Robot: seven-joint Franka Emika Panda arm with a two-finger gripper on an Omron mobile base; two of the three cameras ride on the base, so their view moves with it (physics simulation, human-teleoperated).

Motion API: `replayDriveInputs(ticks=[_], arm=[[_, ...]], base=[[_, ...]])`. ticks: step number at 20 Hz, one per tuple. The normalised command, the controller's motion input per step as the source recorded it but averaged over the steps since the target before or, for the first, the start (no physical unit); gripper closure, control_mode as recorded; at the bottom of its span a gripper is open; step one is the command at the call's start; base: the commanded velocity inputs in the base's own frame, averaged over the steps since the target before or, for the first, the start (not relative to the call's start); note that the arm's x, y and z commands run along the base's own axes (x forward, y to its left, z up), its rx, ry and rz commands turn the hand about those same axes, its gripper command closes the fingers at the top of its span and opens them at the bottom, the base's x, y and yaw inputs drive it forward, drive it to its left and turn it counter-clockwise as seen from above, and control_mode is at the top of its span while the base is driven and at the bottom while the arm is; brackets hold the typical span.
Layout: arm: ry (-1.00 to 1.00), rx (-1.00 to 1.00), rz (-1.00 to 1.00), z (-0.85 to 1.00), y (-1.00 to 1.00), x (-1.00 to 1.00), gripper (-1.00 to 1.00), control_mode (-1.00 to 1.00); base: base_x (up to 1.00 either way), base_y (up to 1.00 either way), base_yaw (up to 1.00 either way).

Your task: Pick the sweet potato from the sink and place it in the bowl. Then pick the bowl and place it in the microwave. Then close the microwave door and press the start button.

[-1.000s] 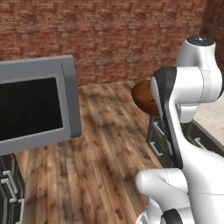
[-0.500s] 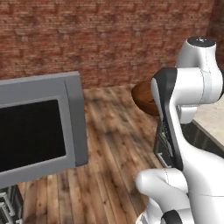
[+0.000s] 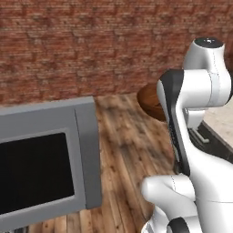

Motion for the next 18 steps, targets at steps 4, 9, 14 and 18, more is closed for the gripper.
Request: replayDriveInputs(ticks=[4, 9, 14, 18], arm=[[0.00, 0.00, 0.00, 0.00, 0.00, 0.00, 1.00, 1.00], [0.00, 0.00, 0.00, 0.00, 0.00, 0.00, 1.00, 1.00], [0.00, 0.00, 0.00, 0.00, 0.00, 0.00, 1.00, 1.00], [0.00, 0.00, 0.00, 0.00, 0.00, 0.00, 1.00, 1.00]], base=[[0.38, -0.27, 0.29], [0.19, -0.28, 0.34], [0.25, -0.24, 0.38], [0.37, -0.23, 0.39]])
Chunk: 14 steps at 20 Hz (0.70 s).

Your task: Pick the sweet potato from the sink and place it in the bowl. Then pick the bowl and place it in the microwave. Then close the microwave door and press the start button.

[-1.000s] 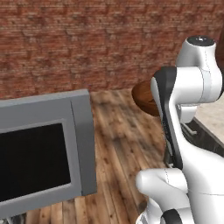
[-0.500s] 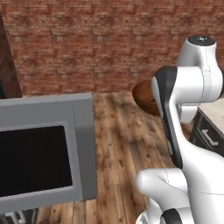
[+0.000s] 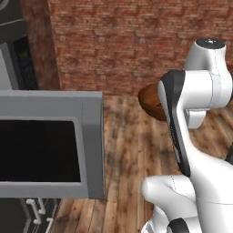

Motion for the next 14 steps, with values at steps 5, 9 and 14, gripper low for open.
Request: replayDriveInputs(ticks=[5, 9, 14], arm=[[0.00, 0.00, 0.00, 0.00, 0.00, 0.00, 1.00, 1.00], [0.00, 0.00, 0.00, 0.00, 0.00, 0.00, 1.00, 1.00], [0.00, 0.00, 0.00, 0.00, 0.00, 0.00, 1.00, 1.00]], base=[[0.37, -0.23, 0.39], [0.37, -0.22, 0.38], [0.34, -0.18, 0.38]])
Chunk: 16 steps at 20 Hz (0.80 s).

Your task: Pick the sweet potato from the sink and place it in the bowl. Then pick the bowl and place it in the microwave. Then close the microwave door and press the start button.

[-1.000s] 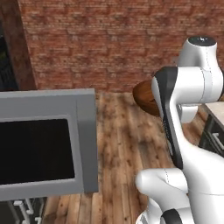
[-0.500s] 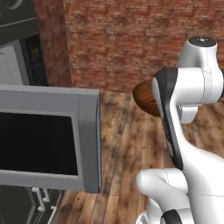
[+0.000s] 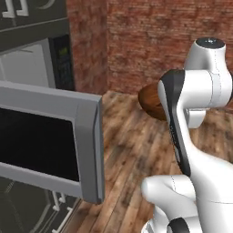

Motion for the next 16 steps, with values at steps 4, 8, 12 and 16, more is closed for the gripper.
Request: replayDriveInputs(ticks=[4, 8, 12, 16], arm=[[0.00, 0.00, 0.00, 0.00, 0.00, 0.00, 1.00, 1.00], [0.00, 0.00, 0.00, 0.00, 0.00, 0.00, 1.00, 1.00], [0.00, 0.00, 0.00, 0.00, 0.00, 0.00, 1.00, 1.00], [0.00, 0.00, 0.00, 0.00, 0.00, 0.00, 1.00, 1.00]], base=[[0.29, -0.19, 0.38], [0.16, -0.17, 0.40], [0.08, -0.18, 0.42], [0.08, -0.17, 0.42]])
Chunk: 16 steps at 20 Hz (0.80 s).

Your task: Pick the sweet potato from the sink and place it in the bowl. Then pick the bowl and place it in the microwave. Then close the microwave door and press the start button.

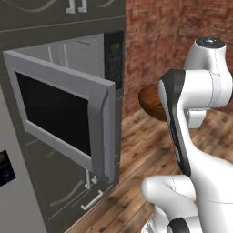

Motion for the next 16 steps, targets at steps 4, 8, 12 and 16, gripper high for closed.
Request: replayDriveInputs(ticks=[4, 8, 12, 16], arm=[[0.00, 0.00, 0.00, 0.00, 0.00, 0.00, 1.00, 1.00], [0.00, 0.00, 0.00, 0.00, 0.00, 0.00, 1.00, 1.00], [0.00, 0.00, 0.00, 0.00, 0.00, 0.00, 1.00, 1.00], [0.00, 0.00, 0.00, 0.00, 0.00, 0.00, 1.00, 1.00]], base=[[0.18, -0.20, 0.42], [0.41, -0.33, 0.38], [0.46, -0.45, 0.35], [0.41, -0.43, 0.36]])
